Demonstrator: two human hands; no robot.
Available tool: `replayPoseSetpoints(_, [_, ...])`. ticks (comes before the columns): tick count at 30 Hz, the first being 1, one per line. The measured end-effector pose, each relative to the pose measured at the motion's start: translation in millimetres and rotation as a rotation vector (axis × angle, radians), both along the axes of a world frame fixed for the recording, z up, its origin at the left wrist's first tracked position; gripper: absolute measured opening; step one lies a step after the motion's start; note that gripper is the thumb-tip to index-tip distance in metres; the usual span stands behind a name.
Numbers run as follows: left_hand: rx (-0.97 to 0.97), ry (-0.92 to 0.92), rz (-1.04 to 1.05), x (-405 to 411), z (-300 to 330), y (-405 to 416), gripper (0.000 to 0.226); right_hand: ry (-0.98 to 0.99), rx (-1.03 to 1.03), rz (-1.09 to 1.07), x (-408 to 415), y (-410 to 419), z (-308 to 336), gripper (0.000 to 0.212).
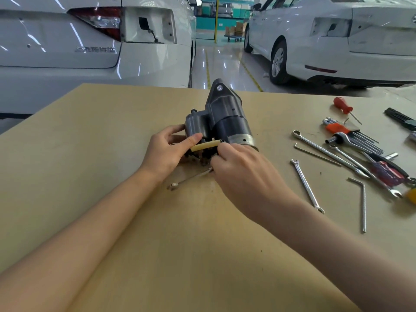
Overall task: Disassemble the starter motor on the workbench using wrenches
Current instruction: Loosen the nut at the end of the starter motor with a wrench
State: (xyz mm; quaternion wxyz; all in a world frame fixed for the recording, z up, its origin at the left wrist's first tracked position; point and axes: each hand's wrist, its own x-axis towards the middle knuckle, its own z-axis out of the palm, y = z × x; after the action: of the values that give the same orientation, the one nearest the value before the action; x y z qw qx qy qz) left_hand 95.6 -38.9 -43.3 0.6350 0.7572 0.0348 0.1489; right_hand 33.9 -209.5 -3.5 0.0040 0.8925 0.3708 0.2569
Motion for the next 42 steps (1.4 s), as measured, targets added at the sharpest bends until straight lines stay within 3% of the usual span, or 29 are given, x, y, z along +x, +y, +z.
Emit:
replayPoseSetpoints(3, [-0.028, -0.002, 0.004, 0.4, -0.4, -0.3, 0.055, -0.065, -0.03, 0.208, -4.9, -14.2, 0.3, 0.014])
replayPoseSetpoints(6, [-0.01, -0.012, -0.004, 0.4, -1.1, -0.4, 0.055, 0.082, 0.126, 0.467, -16.2, -30.1, -7.3, 0.018])
replayPoseSetpoints(8, [0.008, -0.013, -0.009, -0.5, -0.7, 0.5, 0.056, 0.292, 0.405, 0.44, -20.7, -35.0, -18.0, 0.018])
replayPoseSetpoints(13, [0.009, -0.01, -0.013, -2.2, 0.0, 0.6, 0.058, 0.979, 1.38, 0.142, -12.2, -33.9, -25.9, 0.018])
replayPoseSetpoints(16, [0.0, -0.008, -0.01, -2.2, 0.1, 0.7, 0.058, 1.213, 1.728, 0.088, -3.9, -38.6, -22.7, 0.017])
replayPoseSetpoints(19, [-0.013, -0.005, -0.015, -1.8, 0.2, 0.5, 0.057, 1.296, 1.9, 0.095, 0.8, -41.0, -20.4, 0.016])
replayPoseSetpoints(25, [-0.022, -0.006, -0.01, -1.2, -1.0, -0.5, 0.059, 1.287, 1.98, 0.107, 3.3, -42.3, -19.3, 0.016])
replayPoseSetpoints(29, [-0.018, -0.006, -0.021, -2.8, 1.3, -0.4, 0.071, 1.184, 1.9, 0.096, 3.9, -41.7, -17.6, 0.015])
replayPoseSetpoints(32, [-0.008, 0.006, -0.026, -4.4, 2.8, 0.2, 0.081, 0.955, 1.628, 0.057, 4.6, -40.8, -9.9, 0.011])
replayPoseSetpoints(37, [-0.017, 0.029, -0.026, -3.5, 1.8, 0.5, 0.072, 0.37, 0.737, 0.009, 9.2, -30.6, 12.5, 0.013])
replayPoseSetpoints(42, [-0.009, 0.035, -0.006, -3.0, 0.7, 1.2, 0.064, 0.264, 0.016, 0.03, 1.1, -2.7, 27.7, 0.013])
